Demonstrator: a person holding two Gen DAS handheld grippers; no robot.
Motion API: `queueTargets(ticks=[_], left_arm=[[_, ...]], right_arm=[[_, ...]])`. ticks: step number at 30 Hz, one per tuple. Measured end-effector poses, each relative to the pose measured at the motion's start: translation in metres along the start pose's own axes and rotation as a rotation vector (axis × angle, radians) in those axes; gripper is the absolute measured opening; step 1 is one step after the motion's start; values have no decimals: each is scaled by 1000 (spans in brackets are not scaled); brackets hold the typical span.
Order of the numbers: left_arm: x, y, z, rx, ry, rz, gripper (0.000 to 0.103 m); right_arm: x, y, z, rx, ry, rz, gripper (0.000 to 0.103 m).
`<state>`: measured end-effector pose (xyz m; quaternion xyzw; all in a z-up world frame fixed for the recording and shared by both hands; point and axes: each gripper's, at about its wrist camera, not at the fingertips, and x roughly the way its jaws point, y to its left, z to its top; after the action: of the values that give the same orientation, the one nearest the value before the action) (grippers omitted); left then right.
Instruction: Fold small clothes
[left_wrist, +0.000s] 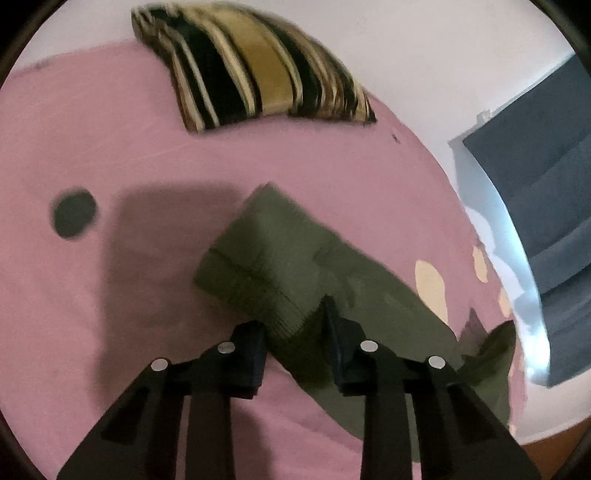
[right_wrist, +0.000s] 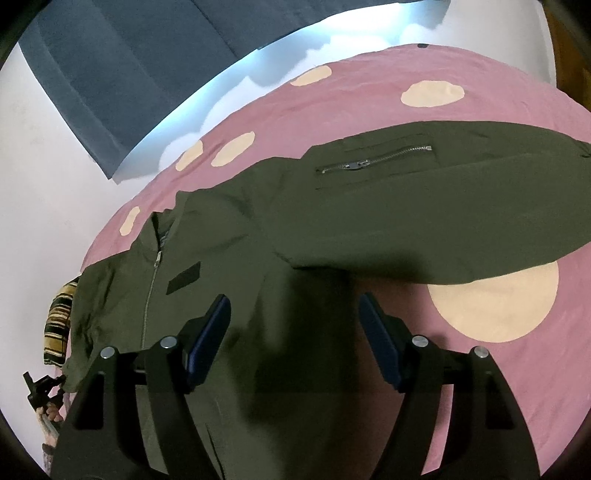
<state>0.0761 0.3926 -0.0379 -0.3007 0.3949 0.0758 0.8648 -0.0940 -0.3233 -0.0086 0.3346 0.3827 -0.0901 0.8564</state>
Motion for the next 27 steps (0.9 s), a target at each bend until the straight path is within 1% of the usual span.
queueTargets(ticks=[2, 4, 5, 6, 7, 8, 11, 12, 14, 16, 18, 19, 20, 21, 22, 23, 24, 26, 27], left_arm=[[-17, -5, 6, 32, -81, 42, 27], [-42, -4, 13, 54, -192, 86, 27], [-51, -1, 16, 57, -233, 97, 27], [-56, 2, 21, 58, -248, 80, 27], [-54, 4, 25, 60, -237, 65, 27], [-49, 2, 26, 62, -229, 75, 27], [-23, -5, 34, 97, -215, 137, 26], [-11, -5, 40, 97, -217, 147, 26], [-5, -3, 41, 106, -212, 150, 27], [9, -1, 41, 122, -190, 174, 27], [10, 5, 37, 126, -182, 180, 31], [10, 8, 36, 129, -178, 176, 32], [7, 16, 33, 133, -166, 163, 36], [5, 19, 32, 133, -158, 162, 43], [3, 24, 31, 133, -149, 163, 47], [1, 29, 29, 130, -140, 161, 54], [-2, 37, 27, 121, -130, 150, 58], [-5, 48, 22, 102, -111, 130, 63], [-6, 53, 20, 93, -99, 115, 63]], right_arm=[[-2, 0, 0, -4, -7, -4, 72], [-2, -1, 1, -10, -7, -9, 72], [-2, -2, 1, -10, -6, -11, 72], [0, -2, 1, -10, -4, -12, 72], [2, -3, 1, -10, 3, -12, 72], [4, -5, 1, -9, 8, -13, 72], [9, -7, 0, -2, 26, -13, 72], [9, -8, 0, 2, 28, -12, 72], [7, -11, -2, 13, 30, -11, 72], [1, -17, -2, 22, 28, -17, 72], [-6, -24, -1, 35, 19, -19, 73], [-9, -29, -1, 45, 14, -20, 73], [-12, -36, 0, 61, 11, -19, 74], [-14, -43, 1, 75, 10, -17, 75], [-18, -53, 3, 98, 5, -16, 75], [-21, -62, 5, 123, -2, -18, 75], [-24, -70, 7, 146, -10, -16, 75], [-35, -94, 11, 220, -38, 4, 75], [-39, -101, 13, 244, -49, 7, 76]])
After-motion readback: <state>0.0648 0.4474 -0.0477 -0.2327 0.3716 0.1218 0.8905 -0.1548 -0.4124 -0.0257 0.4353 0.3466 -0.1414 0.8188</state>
